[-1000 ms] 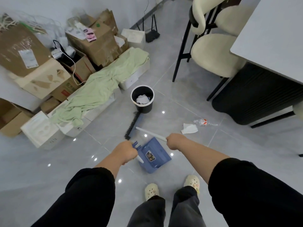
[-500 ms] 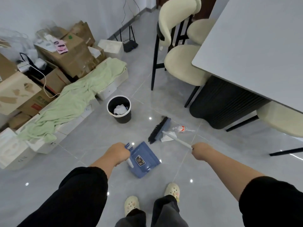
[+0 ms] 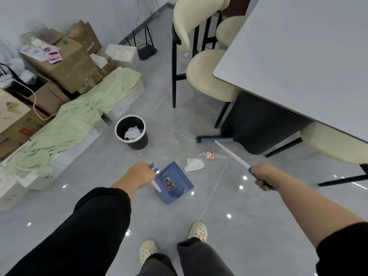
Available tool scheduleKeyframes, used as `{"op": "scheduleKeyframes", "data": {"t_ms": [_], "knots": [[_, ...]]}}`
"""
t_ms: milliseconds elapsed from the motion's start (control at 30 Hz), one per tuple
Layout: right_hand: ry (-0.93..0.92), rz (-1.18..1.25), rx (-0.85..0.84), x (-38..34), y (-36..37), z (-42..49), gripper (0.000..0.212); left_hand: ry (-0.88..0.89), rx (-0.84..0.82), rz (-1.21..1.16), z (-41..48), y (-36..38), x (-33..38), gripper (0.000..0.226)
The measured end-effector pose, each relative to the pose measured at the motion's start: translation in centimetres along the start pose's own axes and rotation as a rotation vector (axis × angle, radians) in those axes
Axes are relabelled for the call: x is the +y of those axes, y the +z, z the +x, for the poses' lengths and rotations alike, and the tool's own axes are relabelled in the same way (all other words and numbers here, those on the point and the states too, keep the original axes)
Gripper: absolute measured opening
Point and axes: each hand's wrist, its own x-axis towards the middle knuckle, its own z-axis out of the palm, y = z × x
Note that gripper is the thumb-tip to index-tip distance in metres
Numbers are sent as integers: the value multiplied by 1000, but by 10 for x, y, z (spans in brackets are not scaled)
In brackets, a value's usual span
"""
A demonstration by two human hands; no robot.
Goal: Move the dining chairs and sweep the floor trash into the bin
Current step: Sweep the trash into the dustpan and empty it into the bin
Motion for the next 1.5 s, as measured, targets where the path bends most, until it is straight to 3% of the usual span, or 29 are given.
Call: {"op": "scheduleKeyframes", "data": {"t_ms": [233,400,567,700,767,867,1000,1200,1300,1500], "knots": [[157,232,-204,27,55,-23,11,24,19,44,12,-3,2,30],[186,333,-299,33,104,-71,14,88,32,82,10,-2,1,9],[186,491,-412,51,110,-117,15,132,0,118,-6,2,-8,15],[125,509,-365,71,98,-134,21,203,-113,206,-28,5,-13,14],[102,496,-299,79,96,-143,23,268,-137,260,-32,12,-22,24],[98,454,-198,85,101,-146,24,238,-157,294,-37,23,-34,23],[180,377,-157,95,122,-138,17,296,-176,378,-55,36,-43,60],[256,468,-289,111,150,-145,11,239,-89,344,-72,46,-43,58],[210,519,-350,118,137,-156,16,178,-91,184,-74,46,-47,51],[49,385,-261,105,96,-156,20,75,10,-15,-52,44,-69,30]]}}
